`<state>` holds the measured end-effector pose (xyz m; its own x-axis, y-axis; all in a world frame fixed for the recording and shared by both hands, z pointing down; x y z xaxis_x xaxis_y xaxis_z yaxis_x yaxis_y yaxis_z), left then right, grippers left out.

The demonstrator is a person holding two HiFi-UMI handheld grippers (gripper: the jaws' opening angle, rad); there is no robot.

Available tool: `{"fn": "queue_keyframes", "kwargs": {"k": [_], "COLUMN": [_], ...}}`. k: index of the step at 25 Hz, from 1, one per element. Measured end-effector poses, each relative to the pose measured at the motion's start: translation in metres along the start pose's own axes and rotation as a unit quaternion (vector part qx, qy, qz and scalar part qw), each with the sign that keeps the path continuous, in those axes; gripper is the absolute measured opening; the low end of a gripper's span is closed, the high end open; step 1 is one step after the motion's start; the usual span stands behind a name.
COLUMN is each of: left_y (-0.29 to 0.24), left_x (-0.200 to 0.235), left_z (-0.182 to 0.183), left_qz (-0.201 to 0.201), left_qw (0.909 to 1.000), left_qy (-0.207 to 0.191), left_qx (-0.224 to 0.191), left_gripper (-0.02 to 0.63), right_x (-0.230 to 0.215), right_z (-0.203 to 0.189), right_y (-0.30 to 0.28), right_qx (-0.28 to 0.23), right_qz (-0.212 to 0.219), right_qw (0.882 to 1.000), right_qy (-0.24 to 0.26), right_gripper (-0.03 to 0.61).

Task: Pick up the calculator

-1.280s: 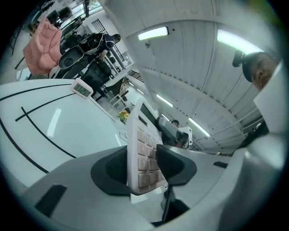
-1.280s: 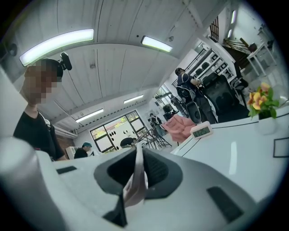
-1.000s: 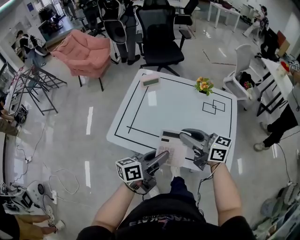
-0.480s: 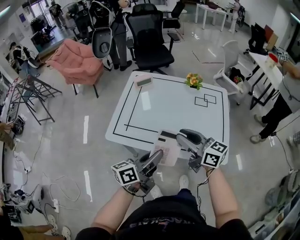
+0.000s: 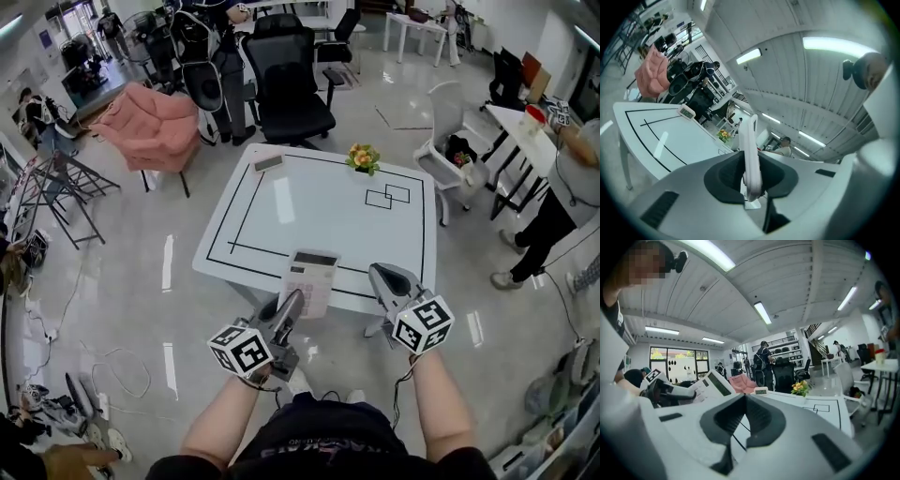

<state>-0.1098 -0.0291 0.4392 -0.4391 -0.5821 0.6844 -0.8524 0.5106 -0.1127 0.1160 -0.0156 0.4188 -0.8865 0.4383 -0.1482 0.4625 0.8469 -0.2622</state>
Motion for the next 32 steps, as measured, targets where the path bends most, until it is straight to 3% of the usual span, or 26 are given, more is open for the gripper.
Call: {"fn": "queue_keyframes", "kwargs": {"k": [8,15,22,32], "left_y": [0.007,0.029,0.044,0.05], "left_x": [-0.079,-0.132,-0.151,-0.158], "left_z": [-0.039,-0.083,-0.112,-0.118], "left_qz": [0.096,0.144,0.165,0.174], "left_qw": [0.9911,0.9816,0.9779,0.9754], "left_qy": [-0.084,-0.115,-0.116,-0.121], "left_qx": [-0.038,-0.048,-0.054,-0.062], "left_gripper": [0.066,0.066,0.066,0.066], "right_x": [0.026,0.048,0.058,0.068], "right_z": [-0.006,-0.018,-0.034,-0.034], "right_y": [0.077,0.13,0.152,0.164], "right_qx": [-0.003,-0.011,-0.017,-0.017], "right_qz": [0.031,0.068,0.092,0.1], "right_qw": [0.998,0.996,0.994,0.993], "right_qy": [0.058,0.061,0.048,0.055], "right_gripper": [0.002,0.002,0.002,0.002]}}
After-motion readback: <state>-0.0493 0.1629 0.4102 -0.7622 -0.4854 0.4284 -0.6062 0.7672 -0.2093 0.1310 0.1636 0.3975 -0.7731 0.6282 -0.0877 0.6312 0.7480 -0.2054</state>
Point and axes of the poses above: the fingertips, and each gripper's own axes: y backward along the fingers, x to its left, z out of its top, the point moved 5 cm from there along y, backward along the fingers, and after that the axes turned 6 degrees about x, right-handed, at the moved point
